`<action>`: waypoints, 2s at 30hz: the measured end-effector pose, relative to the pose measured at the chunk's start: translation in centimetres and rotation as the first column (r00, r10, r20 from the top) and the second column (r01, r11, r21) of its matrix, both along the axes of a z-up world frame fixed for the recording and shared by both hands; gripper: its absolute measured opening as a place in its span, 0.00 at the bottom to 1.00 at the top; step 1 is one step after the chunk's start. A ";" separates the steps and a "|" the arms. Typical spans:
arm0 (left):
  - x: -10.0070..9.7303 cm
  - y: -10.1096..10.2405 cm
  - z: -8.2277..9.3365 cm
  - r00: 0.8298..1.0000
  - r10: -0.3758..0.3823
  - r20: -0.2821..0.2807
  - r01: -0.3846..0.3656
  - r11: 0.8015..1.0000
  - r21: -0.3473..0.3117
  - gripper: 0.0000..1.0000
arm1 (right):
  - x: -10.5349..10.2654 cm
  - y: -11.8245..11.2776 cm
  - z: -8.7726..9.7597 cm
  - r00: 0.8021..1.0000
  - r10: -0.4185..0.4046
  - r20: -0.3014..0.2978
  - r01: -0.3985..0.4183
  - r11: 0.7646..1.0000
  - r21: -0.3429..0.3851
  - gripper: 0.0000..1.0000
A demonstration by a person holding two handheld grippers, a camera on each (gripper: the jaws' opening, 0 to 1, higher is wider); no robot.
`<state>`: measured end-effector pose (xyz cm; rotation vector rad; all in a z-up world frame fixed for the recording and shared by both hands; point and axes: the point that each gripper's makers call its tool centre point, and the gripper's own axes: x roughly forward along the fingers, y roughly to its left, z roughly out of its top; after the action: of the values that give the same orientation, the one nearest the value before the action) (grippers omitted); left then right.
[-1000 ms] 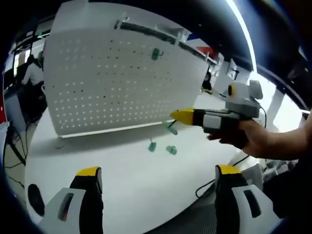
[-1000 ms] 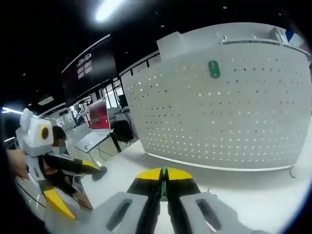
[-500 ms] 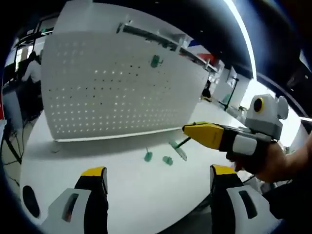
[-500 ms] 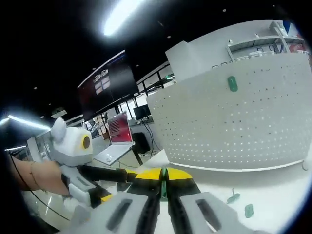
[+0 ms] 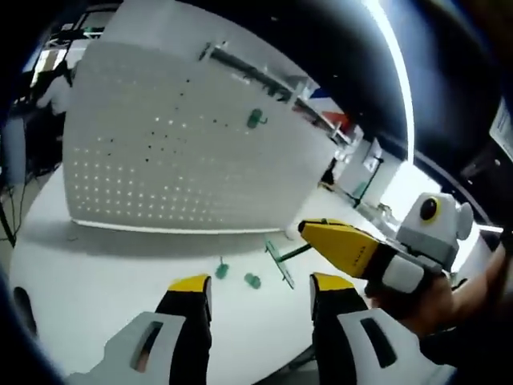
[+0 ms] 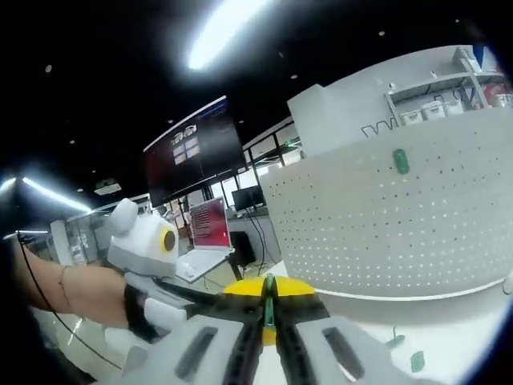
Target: Insert the hook assembly into the mounting plate slot until the hook locks in place.
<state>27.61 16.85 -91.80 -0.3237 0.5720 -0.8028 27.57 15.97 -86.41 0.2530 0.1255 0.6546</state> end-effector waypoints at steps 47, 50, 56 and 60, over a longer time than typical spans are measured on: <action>-0.9 -0.4 1.5 0.999 -0.024 -0.038 0.023 0.999 -0.025 0.01 | -0.7 -0.9 2.0 0.999 0.026 -0.020 -0.023 0.993 0.120 0.09; -0.3 0.1 1.7 1.000 -0.006 0.008 0.006 1.000 0.017 0.01 | -0.7 -1.4 2.4 0.999 0.038 -0.038 -0.033 0.990 0.141 0.10; 0.4 -0.1 2.2 0.992 -0.025 0.128 0.011 0.993 0.113 0.01 | -0.4 -1.3 1.2 0.989 0.081 -0.120 -0.063 0.987 0.146 0.11; 0.4 -0.5 2.5 0.982 -0.052 0.184 0.022 0.987 0.161 0.01 | -0.3 -1.1 0.6 0.985 0.093 -0.148 -0.070 0.986 0.154 0.11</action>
<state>27.97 16.40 -89.30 -0.0897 0.4623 -0.8082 27.22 14.91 -85.77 0.4444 0.2372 0.7265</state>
